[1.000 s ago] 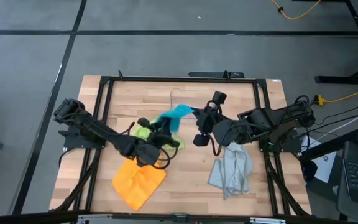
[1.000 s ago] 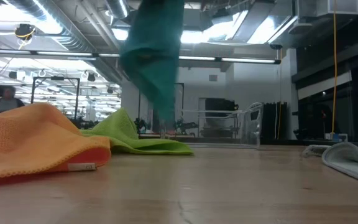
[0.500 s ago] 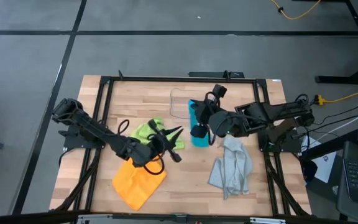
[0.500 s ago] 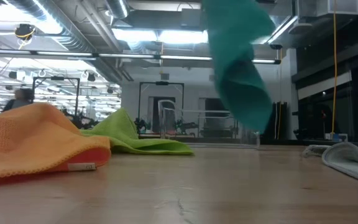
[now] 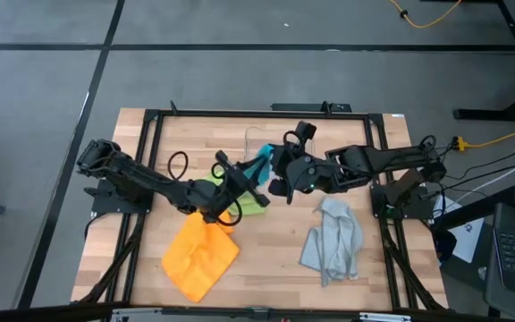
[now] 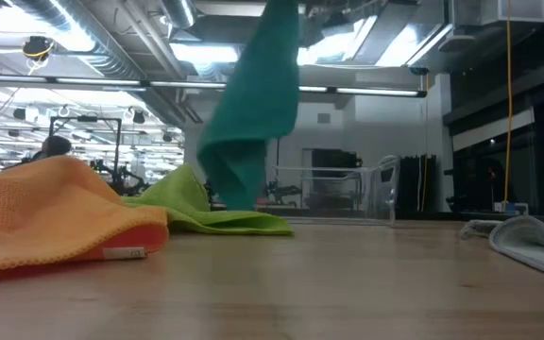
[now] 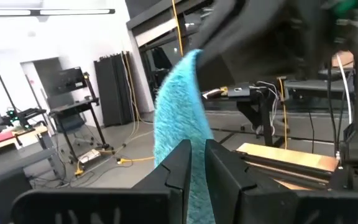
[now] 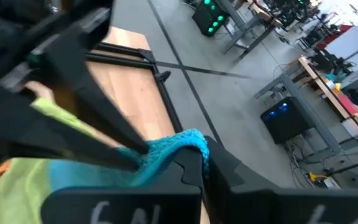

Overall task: Fold microfiber towels
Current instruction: Fold the blue towel

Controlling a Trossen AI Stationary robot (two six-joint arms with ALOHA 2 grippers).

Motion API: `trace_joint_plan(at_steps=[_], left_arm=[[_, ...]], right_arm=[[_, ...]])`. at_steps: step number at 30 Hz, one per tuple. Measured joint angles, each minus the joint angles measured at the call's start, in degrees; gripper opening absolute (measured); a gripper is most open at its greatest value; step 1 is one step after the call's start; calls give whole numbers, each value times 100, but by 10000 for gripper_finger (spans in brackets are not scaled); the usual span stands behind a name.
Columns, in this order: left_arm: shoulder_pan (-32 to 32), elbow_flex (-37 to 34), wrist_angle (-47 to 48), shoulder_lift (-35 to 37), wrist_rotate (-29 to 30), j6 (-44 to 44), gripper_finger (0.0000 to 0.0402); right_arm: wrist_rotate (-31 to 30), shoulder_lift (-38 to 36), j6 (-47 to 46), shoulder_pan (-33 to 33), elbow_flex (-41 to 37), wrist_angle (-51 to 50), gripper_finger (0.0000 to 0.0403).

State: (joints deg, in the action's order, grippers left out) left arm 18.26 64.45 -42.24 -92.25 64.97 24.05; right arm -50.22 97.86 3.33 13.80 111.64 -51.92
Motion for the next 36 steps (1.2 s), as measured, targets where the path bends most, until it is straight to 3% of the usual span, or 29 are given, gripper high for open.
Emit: trace_joint_plan(at_steps=[3,5,8,11,14,17,23,26,30,36], left_arm=[[13,0,-11,0,-1,124,39],[11,0,14,0,-128,661,39],[11,0,25,0,-754,1561,39],[13,0,13,0,-1336,1747,39],[17,0,15,0,-1275,1752,39],[-21,0,15,0,-820,1667,44],[-114,0,-48,0,-136,1451,103],[-168,0,-46,0,-281,1215,139],[-293,0,-45,0,-917,675,175],[-600,0,-52,0,-918,310,190]], right_arm=[[54,-1,-39,-105,57,30,0],[76,0,-142,-168,61,24,0],[79,0,-142,-253,61,20,0],[81,0,-142,-316,61,-9,0],[79,0,-148,-330,61,-24,0],[80,0,-145,-330,61,-24,0],[81,0,-144,-330,63,-24,0],[81,0,-159,-330,63,-23,0],[93,0,-162,-330,63,195,0],[601,0,-160,-330,70,473,0]])
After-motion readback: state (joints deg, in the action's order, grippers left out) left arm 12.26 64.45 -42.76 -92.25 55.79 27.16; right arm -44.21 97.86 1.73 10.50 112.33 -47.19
